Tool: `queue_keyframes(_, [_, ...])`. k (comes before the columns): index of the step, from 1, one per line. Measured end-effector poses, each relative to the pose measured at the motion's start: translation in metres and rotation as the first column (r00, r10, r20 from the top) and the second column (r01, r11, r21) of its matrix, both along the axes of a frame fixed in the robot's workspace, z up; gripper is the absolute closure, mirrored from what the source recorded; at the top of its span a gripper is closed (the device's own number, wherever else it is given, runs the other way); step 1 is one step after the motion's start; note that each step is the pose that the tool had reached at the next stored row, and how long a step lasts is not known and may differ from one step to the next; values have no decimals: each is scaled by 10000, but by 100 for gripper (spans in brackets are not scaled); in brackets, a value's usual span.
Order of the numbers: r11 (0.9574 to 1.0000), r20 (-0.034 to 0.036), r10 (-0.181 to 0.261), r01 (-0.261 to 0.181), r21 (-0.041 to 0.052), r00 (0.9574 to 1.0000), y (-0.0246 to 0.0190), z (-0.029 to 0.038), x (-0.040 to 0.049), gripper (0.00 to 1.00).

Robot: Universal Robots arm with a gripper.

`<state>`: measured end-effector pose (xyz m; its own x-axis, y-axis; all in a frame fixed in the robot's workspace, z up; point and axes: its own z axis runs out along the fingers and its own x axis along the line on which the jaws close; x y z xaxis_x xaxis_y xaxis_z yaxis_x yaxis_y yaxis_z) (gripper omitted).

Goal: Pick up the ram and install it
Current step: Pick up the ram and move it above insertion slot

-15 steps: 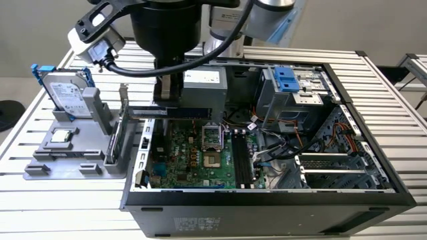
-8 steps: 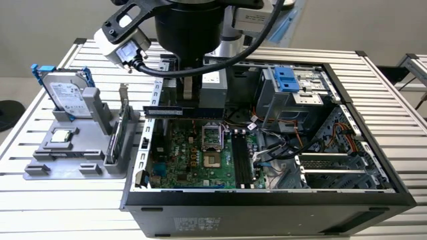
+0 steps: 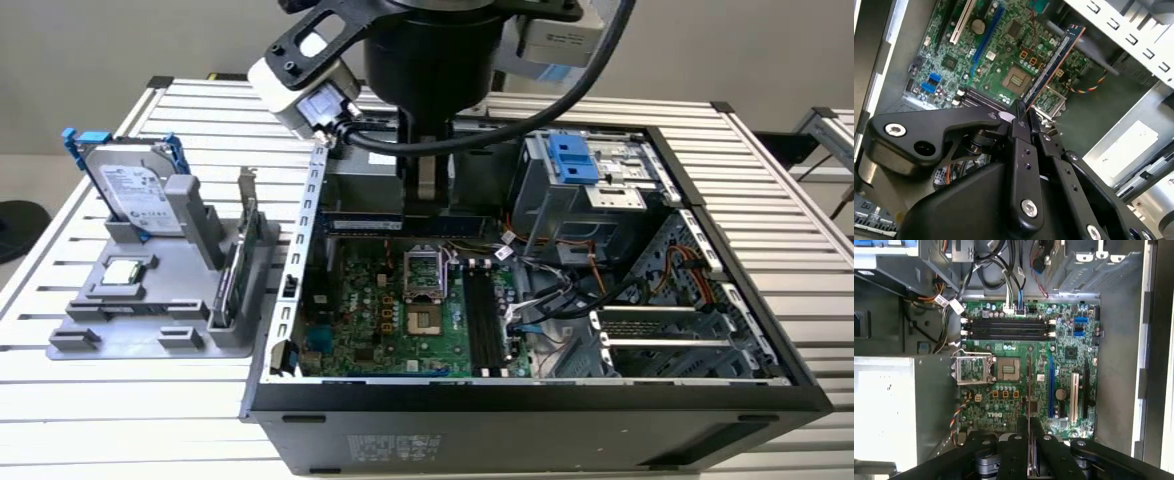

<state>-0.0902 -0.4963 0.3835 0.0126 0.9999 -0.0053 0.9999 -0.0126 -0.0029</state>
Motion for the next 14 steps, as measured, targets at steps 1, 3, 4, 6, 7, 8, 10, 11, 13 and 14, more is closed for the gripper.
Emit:
queue_keyframes(1, [10000, 0, -1, 1, 0, 10000, 0, 0, 34, 100])
queue_keyframes(3, [10000, -1, 1, -1, 0, 10000, 0, 0, 106, 100])
queue_keyframes(4, [10000, -1, 1, -1, 1, 10000, 0, 0, 141, 100])
queue_keyframes(6, [10000, -1, -1, 1, 1, 10000, 0, 0, 209, 100])
queue_keyframes(7, [10000, -2, 0, 0, 0, 10000, 0, 0, 243, 100])
queue_keyframes(8, [10000, -2, 1, -1, 0, 10000, 0, 0, 276, 100])
queue_keyframes(10, [10000, -2, -1, 1, 0, 10000, 0, 0, 342, 100])
queue_keyframes(11, [10000, -2, -1, 1, 0, 10000, 0, 0, 373, 100])
queue_keyframes(13, [10000, -2, 0, 0, 0, 10000, 0, 0, 433, 100])
queue_keyframes(14, [10000, -3, 0, 0, 0, 10000, 0, 0, 465, 100])
